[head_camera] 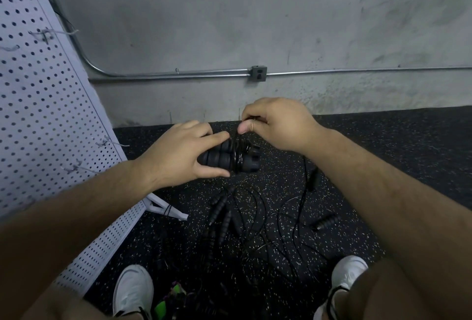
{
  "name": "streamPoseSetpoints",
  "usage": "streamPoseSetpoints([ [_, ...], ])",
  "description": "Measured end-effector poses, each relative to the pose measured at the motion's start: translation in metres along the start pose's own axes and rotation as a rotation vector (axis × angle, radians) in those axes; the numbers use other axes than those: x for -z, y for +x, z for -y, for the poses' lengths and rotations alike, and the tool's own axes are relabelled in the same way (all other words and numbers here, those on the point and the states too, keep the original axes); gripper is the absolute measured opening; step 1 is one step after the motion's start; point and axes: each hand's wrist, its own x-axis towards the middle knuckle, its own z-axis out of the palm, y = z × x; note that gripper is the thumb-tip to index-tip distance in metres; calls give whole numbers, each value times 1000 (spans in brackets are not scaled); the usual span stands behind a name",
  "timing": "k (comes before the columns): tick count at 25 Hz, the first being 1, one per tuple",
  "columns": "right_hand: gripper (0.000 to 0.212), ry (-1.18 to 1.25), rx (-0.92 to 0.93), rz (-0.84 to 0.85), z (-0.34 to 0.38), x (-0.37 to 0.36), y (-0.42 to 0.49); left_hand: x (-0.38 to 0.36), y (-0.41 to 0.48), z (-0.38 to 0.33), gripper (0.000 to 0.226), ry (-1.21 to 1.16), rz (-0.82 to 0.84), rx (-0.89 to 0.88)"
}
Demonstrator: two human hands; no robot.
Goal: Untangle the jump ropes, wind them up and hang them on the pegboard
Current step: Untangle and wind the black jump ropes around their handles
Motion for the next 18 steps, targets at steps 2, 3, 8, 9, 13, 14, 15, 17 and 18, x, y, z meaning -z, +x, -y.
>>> streamPoseSetpoints([
  [2,30,230,-39,2,-7,-9,0,11,1,-10,84,-87,-11,2],
  [3,21,409,-67,11,-8,-12,0,17,1,-15,83,-126,-10,21],
  [8,33,948,-264,84,13,-21,-5,35,0,-25,72,-310,10,152],
  [9,32,839,-289,103,22,-28,-8,36,1,-23,70,-304,-21,172],
  [13,30,734,-273,179,56,-58,-20,31,11,2,64,-182,-120,327],
  [14,31,714,-258,194,63,-58,-21,28,13,12,66,-124,-108,342],
  [15,32,681,-239,208,70,-55,-22,24,13,22,68,-67,-87,350],
  [17,35,560,-205,228,79,-44,-23,16,10,40,72,6,-52,353],
  [18,35,503,-197,222,82,-36,-24,12,8,46,73,23,-39,349],
])
